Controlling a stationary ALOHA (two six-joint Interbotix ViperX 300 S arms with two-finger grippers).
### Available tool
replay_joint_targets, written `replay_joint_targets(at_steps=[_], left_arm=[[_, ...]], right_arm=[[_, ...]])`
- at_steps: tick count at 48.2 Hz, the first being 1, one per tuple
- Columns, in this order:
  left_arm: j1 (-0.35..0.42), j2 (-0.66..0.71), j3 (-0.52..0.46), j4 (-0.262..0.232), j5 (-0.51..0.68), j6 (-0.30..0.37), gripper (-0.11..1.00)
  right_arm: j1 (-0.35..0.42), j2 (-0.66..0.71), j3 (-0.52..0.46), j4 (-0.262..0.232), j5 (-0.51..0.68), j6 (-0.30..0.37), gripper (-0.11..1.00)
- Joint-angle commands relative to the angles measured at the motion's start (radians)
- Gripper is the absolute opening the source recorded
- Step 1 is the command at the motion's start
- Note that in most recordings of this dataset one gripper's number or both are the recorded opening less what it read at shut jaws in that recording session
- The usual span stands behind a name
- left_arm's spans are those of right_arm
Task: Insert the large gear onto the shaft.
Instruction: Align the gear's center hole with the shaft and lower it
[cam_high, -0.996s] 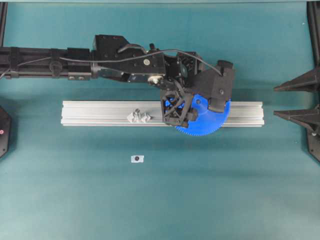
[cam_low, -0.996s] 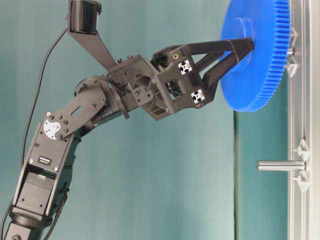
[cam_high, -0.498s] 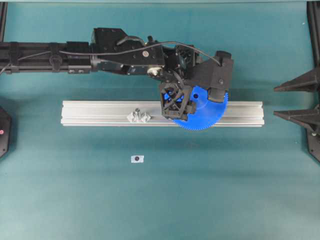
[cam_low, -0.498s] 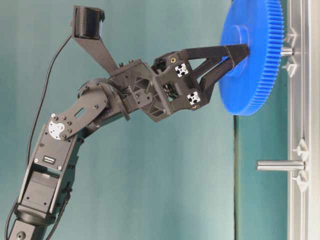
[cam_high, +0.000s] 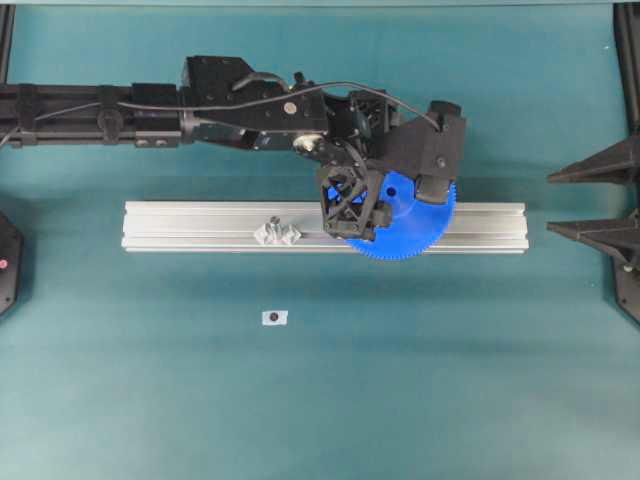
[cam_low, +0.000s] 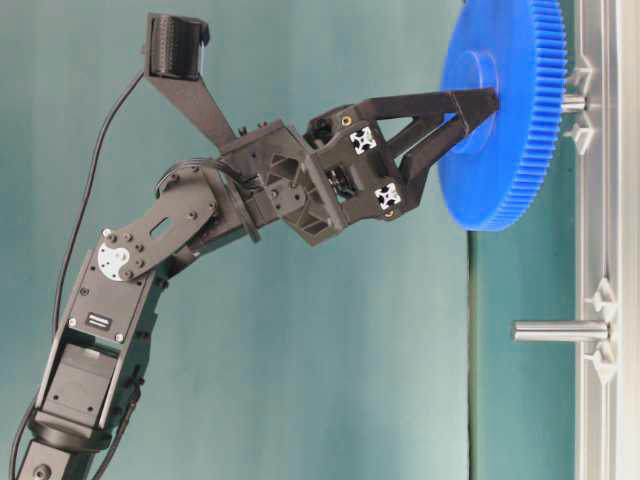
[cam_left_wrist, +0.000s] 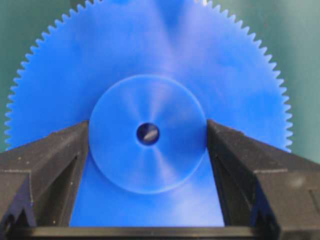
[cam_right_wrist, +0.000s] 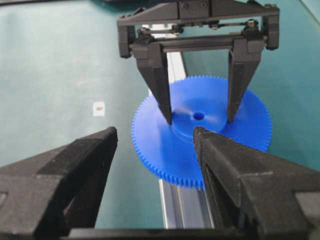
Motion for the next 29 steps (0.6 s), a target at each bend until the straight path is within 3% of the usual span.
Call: replay_joint_targets(at_steps=[1, 18, 24, 29], left_arm=[[0.06, -0.002, 0.003, 0.009, 0.014, -0.002, 0.78], [0.058, 0.002, 0.002, 0.009, 0.014, -0.02, 0.78], [0.052, 0.002, -0.002, 0.009, 0.026, -0.017, 0.93], [0.052, 0.002, -0.014, 0.012, 0.038, -0.015, 0.92]], right_arm=[[0.002, 0.008, -0.023, 0.002, -0.008, 0.008, 0.71], [0.002, 0.008, -0.025, 0.002, -0.009, 0.008, 0.71], [0.002, 0.008, -0.023, 0.002, -0.009, 0.008, 0.71], [0.002, 0.008, -0.023, 0.0, -0.009, 0.008, 0.71]])
